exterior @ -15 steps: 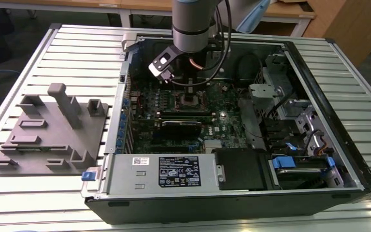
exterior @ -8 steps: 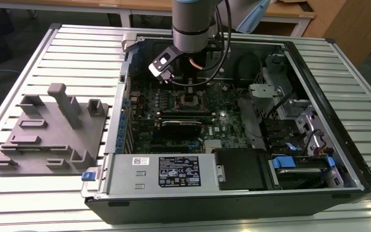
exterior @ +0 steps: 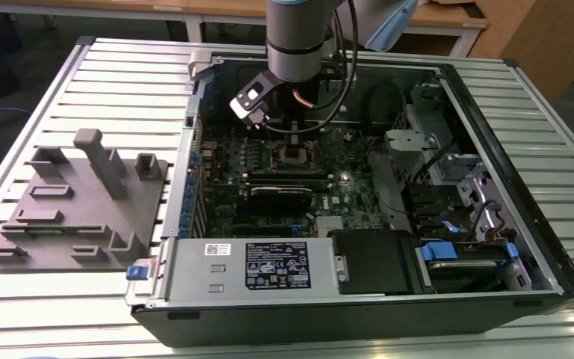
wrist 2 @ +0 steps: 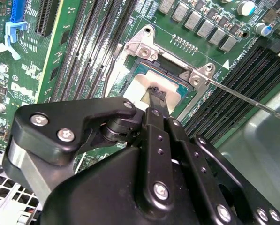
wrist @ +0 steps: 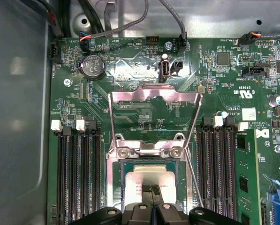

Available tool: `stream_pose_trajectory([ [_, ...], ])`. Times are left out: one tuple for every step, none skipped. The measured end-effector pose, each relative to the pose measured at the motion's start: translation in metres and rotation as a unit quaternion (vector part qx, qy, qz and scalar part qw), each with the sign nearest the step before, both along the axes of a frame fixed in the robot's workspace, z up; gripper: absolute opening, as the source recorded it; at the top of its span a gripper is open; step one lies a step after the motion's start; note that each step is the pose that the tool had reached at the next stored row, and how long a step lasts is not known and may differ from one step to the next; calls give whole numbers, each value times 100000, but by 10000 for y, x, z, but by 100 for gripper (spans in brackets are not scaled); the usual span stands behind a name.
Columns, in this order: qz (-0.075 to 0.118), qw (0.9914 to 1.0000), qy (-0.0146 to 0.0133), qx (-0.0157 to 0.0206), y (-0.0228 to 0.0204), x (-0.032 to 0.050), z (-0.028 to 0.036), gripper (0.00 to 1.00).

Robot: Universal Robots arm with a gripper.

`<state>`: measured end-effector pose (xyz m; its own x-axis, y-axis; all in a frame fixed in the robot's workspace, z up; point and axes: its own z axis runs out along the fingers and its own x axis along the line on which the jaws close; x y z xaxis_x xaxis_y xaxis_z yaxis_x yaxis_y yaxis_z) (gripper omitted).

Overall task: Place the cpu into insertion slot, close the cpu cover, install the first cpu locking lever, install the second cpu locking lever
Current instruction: 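Place the cpu into insertion slot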

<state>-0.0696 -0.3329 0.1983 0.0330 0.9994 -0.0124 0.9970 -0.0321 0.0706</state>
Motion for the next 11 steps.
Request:
stream_pose_trajectory([
  [2, 100000, -47, 69, 2, 2, 9, 10],
  [0, 100000, -31, 53, 2, 2, 26, 10],
  [-1, 100000, 23, -24, 0, 0, 53, 10],
  [0, 100000, 22, -22, 0, 0, 76, 10],
  [1, 100000, 21, -24, -1, -1, 98, 10],
  [0, 100000, 28, -33, -1, -1, 122, 10],
  [1, 100000, 32, -36, -1, -1, 145, 10],
  [1, 100000, 29, -33, -1, -1, 169, 10],
  [0, 100000, 32, -38, -1, -1, 189, 10],
  [2, 100000, 33, -37, -1, -1, 203, 10],
  [3, 100000, 31, -36, -1, -1, 207, 10],
])
